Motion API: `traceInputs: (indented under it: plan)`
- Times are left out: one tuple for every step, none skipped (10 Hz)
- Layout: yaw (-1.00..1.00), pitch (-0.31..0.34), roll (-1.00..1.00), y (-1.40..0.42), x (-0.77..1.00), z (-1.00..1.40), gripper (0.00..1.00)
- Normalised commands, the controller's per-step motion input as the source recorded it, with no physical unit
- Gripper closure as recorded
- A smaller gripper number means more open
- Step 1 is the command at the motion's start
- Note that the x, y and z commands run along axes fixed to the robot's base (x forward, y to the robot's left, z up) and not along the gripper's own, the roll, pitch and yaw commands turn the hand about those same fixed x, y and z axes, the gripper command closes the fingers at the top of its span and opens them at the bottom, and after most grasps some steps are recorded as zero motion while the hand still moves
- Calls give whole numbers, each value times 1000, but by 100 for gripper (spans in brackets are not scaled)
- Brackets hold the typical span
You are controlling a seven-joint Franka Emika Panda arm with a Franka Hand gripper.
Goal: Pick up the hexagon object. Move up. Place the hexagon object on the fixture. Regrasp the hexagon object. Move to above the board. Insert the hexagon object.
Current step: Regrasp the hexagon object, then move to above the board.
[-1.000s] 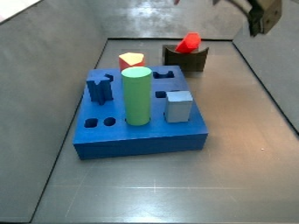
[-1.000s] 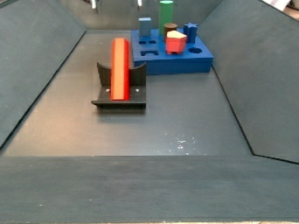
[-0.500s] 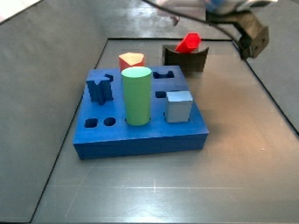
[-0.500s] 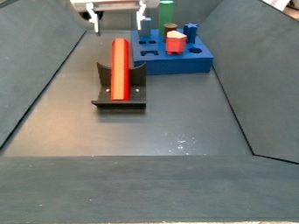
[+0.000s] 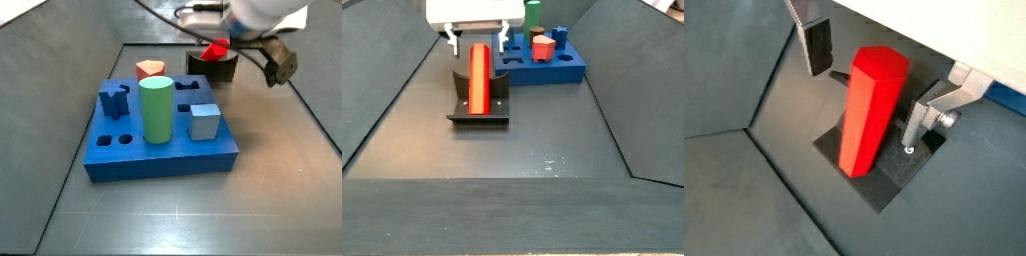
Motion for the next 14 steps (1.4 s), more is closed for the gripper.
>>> traceInputs:
  plan:
    - [45,10,71,-8,89,-359,0]
    - [58,2,70,-10,80,-230,0]
    - [0,0,0,0,0,0,100]
    - [84,47,114,-143,117,1000,100]
    - [77,51,110,-143,116,1000,100]
    - [68,68,97,-137,114,1000,100]
    - [56,78,61,-128,113,1000,100]
    - [52,87,41,-125,110,1000,100]
    - [54,89,27,-122,108,1000,100]
    - [60,94,7,-114,102,1000,100]
    - [66,101,-2,-108,99,1000,100]
    - [74,111,-11,-100,93,1000,100]
    - [79,110,-19,-97,91,1000,100]
    - [92,113,-27,-88,84,1000,100]
